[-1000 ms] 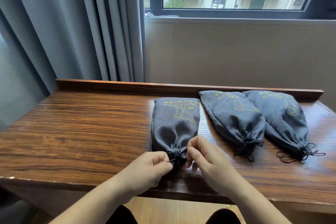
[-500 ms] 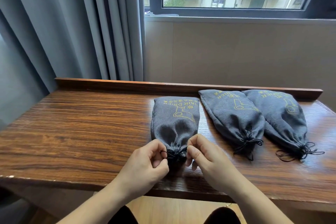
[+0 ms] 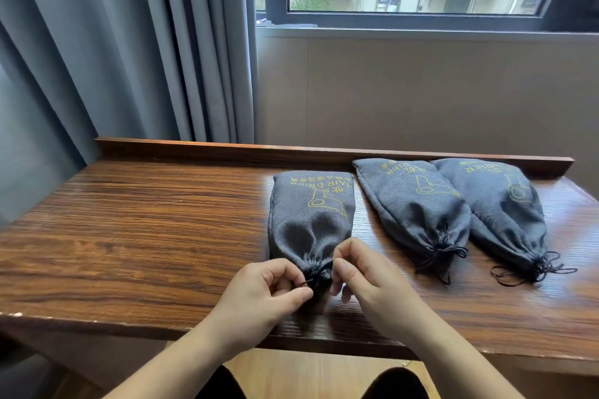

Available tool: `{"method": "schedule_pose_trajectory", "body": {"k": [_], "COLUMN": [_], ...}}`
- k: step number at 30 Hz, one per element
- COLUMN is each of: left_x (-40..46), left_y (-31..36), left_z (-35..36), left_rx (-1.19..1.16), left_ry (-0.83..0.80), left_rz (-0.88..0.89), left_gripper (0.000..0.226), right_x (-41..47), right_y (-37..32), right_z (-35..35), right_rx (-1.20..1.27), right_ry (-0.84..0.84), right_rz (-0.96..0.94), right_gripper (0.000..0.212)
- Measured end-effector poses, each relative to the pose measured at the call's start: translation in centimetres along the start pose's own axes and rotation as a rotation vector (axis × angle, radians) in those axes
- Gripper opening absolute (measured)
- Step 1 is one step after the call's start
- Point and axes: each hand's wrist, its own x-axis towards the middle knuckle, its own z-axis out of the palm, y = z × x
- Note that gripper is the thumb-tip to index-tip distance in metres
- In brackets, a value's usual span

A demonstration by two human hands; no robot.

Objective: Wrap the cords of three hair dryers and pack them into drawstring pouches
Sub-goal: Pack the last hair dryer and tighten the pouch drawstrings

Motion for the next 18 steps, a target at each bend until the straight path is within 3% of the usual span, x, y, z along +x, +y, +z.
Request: {"method": "schedule_pose_trajectory", "body": {"k": [3,7,10,14,18], "left_x": [0.0,0.0,-0.2,-0.7,-0.6], "left_y": [0.4,0.8,1.3,1.0,0.9], "left_z": [0.1,0.0,-0.2,-0.2,-0.3], "left_rx": [-0.229,-0.476,-0.380,0.059,0.103], "left_ry": [-0.009,-0.163,-0.167,-0.024,-0.009], "left_rz": [-0.126,-0.306,-0.235,0.055,0.130], "left_gripper": [0.010,0.015,0.012,0.028,0.031], "right_x": [0.0,0.0,0.1,0.3,0.7], "right_y": [0.0,0.0,0.2,0.5,1.0], "right_z": [0.0,0.1,-0.2,-0.4,-0.8], "right_rx": [0.008,0.027,-0.008,-0.118,-0.171], "right_ry": [0.004,0.019,0.073,0.145,0.195], "right_rz": [0.000,-0.007,-0.003,-0.013,-0.008], "right_gripper": [0.014,0.013,0.017,0.018,0.019]}}
